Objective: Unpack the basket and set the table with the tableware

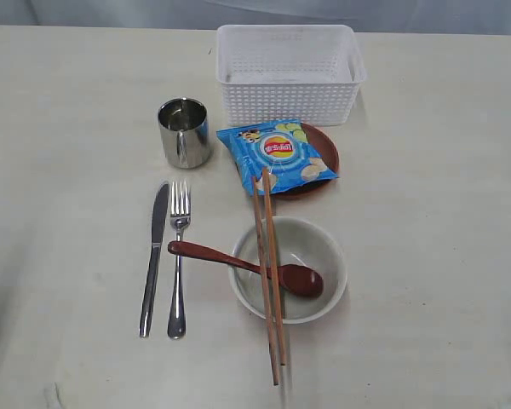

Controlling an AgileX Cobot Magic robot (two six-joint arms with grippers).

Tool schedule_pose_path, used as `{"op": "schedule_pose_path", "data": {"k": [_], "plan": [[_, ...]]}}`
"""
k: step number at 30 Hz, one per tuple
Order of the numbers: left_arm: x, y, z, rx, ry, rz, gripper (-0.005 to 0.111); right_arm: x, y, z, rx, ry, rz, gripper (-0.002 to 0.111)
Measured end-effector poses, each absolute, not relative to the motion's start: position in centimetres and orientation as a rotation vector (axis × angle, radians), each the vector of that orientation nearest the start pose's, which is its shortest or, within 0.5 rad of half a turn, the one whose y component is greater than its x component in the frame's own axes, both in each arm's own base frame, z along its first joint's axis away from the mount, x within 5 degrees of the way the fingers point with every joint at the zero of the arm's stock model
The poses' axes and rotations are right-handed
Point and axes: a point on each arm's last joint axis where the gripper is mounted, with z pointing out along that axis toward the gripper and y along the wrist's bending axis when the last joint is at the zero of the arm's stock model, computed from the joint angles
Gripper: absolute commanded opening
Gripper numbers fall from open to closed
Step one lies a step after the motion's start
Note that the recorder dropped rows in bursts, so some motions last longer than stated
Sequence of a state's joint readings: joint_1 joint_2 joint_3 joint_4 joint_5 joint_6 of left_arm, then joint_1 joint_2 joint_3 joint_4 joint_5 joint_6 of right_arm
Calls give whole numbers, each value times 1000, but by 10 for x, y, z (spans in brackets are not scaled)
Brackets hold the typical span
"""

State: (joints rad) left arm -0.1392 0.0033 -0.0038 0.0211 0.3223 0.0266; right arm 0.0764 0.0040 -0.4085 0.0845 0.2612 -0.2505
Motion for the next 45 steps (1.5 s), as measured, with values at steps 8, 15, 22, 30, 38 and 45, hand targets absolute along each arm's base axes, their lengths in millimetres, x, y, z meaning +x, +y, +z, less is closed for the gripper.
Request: {"op": "schedule_pose_path", "data": {"k": [8,15,22,30,38,45], "plan": [[54,-7,185,163,1798,-60,0,43,4,265,-202,1435,-85,-1],[54,-7,185,163,1798,-60,0,55,4,215,-182,1547,-67,-1],[54,-7,185,163,1798,-60,0,56,4,200,-159,1629,-36,-1],[54,-7,185,163,1798,-60,0,54,4,185,-126,1796,0,-1],[54,-7,185,163,1798,-60,0,54,4,184,-121,1809,4,-1],[54,-7,185,163,1798,-60,0,54,4,184,-121,1809,4,-1]]}}
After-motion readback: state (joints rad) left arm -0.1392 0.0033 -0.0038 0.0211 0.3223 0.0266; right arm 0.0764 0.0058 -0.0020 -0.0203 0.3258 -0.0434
